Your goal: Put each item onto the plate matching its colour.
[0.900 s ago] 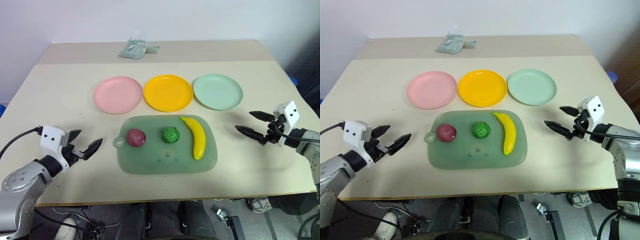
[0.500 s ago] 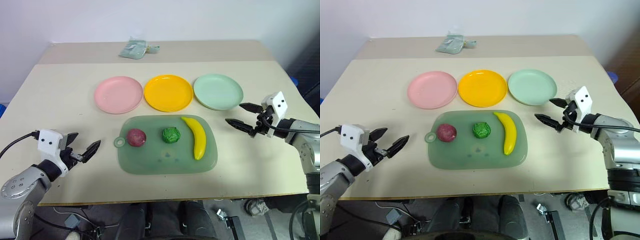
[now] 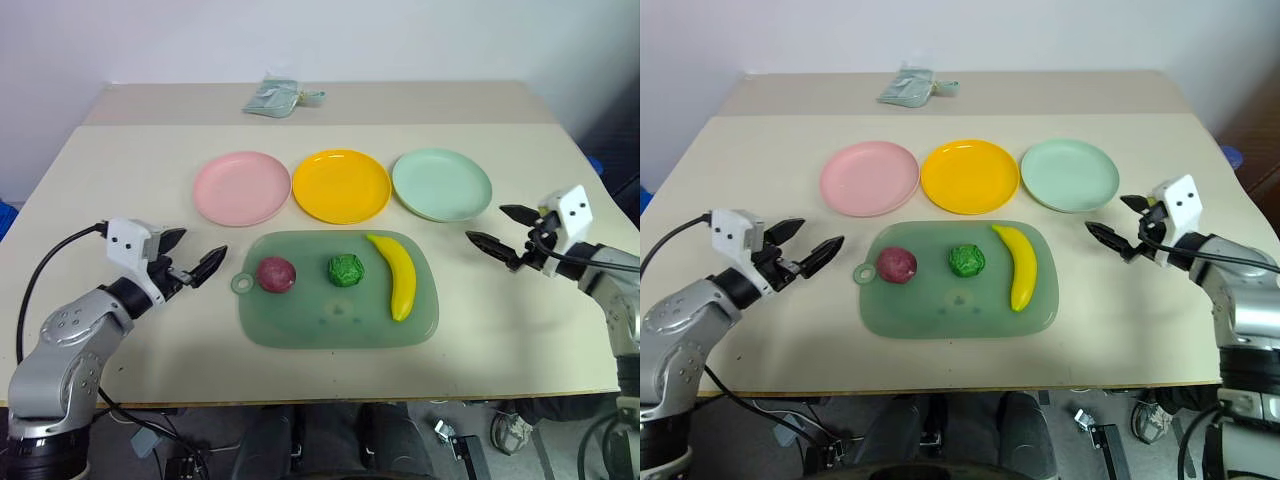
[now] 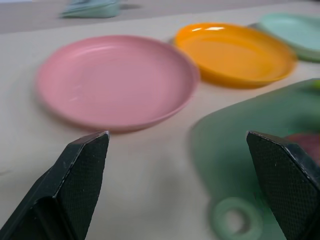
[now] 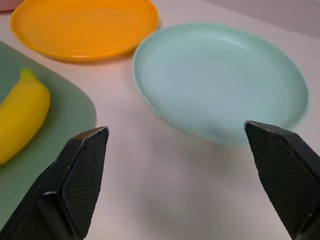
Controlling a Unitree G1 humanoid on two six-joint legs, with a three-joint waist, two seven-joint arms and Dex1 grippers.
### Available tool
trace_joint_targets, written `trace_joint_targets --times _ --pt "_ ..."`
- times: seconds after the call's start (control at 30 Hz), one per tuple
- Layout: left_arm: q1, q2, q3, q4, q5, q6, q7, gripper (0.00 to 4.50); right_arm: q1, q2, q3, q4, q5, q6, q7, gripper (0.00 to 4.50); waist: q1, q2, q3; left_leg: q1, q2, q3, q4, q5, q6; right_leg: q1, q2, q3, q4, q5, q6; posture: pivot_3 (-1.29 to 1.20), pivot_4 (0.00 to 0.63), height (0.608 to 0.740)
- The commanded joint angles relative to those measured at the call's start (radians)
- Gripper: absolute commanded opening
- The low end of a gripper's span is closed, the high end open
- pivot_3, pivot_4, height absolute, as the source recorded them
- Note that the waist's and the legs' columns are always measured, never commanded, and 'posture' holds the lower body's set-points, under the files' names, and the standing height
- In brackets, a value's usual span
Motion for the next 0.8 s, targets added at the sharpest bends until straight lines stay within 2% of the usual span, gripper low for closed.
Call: trace_joint_targets --times 0.03,0.23,0.53,0.63,0.7,0.73,0.8 --pt "-0.068 0.038 -0.056 0.017 -0.028 0.002 -0.1 4.5 0.052 -0.017 -0.078 -0.094 0.058 -0.002 0.031 4.44 0.0 0.0 0.0 0.0 0.0 0.0 0.0 0.0 0.0 0.0 0.0 0.0 0.0 0.0 0.0 0.0 0.15 0.74" --pt "-0.193 0.113 -0.23 0.079 0.042 -0.027 -0.265 4.5 0.199 0.009 -0.088 -0.25 0.162 0.023 0.134 4.44 0.001 0.0 0.0 0.0 0.0 0.0 0.002 0.0 0.0 0.001 0.002 -0.001 0.001 0.0 0.0 0.0 0.15 0.74" --pt "-0.272 0.147 -0.426 0.191 0.229 -0.102 -0.351 4.5 0.245 0.063 -0.01 -0.32 0.141 0.005 0.113 4.44 0.003 0.0 0.0 0.0 0.001 0.0 0.003 0.0 0.001 0.002 0.002 0.0 0.001 0.0 0.0 0.0 0.15 0.74" --pt "-0.28 0.136 -0.424 0.218 0.248 -0.112 -0.347 3.62 0.252 0.065 0.001 -0.353 0.158 0.024 0.115 4.5 0.002 0.0 0.0 0.0 0.001 0.0 0.004 -0.001 0.002 0.002 0.002 0.0 0.001 0.0 0.001 0.0 0.15 0.74" --pt "-0.278 0.129 -0.412 0.223 0.258 -0.127 -0.336 2.75 0.257 0.065 0.01 -0.378 0.16 0.035 0.112 4.5 0.002 0.0 0.0 0.0 0.001 0.0 0.004 0.0 0.002 0.002 0.003 0.0 0.001 0.0 0.001 0.0 0.15 0.74" --pt "-0.277 0.121 -0.399 0.228 0.257 -0.131 -0.327 2.54 0.259 0.065 0.016 -0.39 0.159 0.038 0.11 4.5 0.002 0.0 0.0 0.0 0.001 0.0 0.004 0.0 0.002 0.002 0.003 0.0 0.001 0.0 0.001 0.0 0.15 0.74" --pt "-0.284 0.084 -0.346 0.247 0.239 -0.163 -0.287 2.54 0.257 0.072 0.031 -0.419 0.161 0.051 0.096 4.5 0.003 0.0 0.0 0.0 0.001 0.0 0.004 0.0 0.002 0.002 0.002 0.0 0.001 0.0 0.001 0.0 0.15 0.74"
